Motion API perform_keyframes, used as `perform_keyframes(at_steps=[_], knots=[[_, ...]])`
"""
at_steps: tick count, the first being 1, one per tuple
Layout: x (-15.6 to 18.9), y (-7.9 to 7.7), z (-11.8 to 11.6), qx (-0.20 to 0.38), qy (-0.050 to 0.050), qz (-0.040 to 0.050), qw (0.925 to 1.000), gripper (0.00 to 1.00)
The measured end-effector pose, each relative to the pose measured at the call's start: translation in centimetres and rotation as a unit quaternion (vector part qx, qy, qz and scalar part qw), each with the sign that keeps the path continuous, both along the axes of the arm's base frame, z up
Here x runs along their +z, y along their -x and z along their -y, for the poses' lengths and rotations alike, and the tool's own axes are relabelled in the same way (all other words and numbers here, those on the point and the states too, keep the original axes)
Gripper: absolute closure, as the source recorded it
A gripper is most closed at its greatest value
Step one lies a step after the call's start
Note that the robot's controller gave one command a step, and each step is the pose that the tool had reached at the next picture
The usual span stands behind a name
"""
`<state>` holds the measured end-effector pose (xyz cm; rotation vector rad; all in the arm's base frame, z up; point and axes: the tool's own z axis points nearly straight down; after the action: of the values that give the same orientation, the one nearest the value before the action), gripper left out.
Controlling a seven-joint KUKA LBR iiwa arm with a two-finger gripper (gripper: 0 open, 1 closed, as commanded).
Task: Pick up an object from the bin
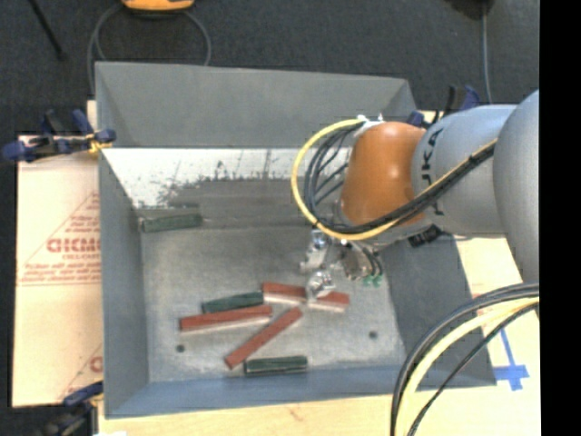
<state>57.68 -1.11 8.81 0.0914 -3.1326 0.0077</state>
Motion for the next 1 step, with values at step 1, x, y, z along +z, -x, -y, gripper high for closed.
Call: perform_keyframes(at_steps=[1], knots=[[-0.72, -0.31, -0.2, 0.0, -0.001, 0.0174, 0.9998, 0.0]])
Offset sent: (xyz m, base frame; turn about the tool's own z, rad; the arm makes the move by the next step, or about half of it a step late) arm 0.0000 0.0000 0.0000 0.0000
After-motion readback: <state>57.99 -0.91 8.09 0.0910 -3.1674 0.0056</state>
